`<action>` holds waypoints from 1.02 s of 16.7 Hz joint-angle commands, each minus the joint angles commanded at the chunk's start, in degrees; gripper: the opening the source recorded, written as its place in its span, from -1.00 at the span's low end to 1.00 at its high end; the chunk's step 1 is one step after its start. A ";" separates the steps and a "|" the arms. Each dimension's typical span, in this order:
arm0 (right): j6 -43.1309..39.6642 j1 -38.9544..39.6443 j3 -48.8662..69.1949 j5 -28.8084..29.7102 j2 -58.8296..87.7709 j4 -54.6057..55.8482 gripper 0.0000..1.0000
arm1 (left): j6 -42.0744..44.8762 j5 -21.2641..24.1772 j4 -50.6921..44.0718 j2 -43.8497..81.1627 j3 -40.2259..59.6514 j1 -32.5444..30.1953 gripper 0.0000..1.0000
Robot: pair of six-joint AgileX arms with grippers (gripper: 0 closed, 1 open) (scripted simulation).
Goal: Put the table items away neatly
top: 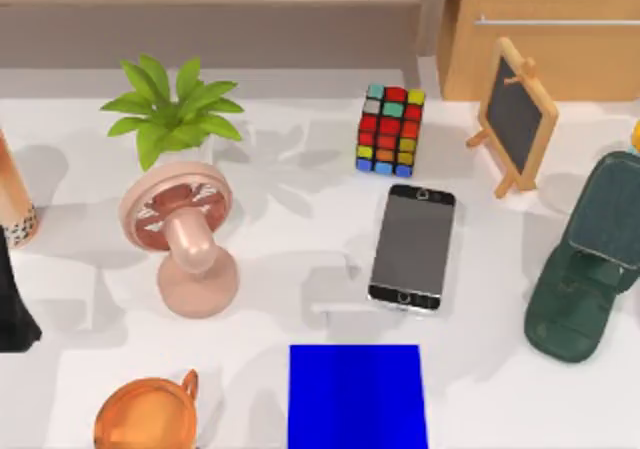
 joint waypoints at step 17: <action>0.51 -4.00 27.90 -0.01 31.82 -15.93 1.00 | 0.00 0.00 0.00 0.00 0.00 0.00 1.00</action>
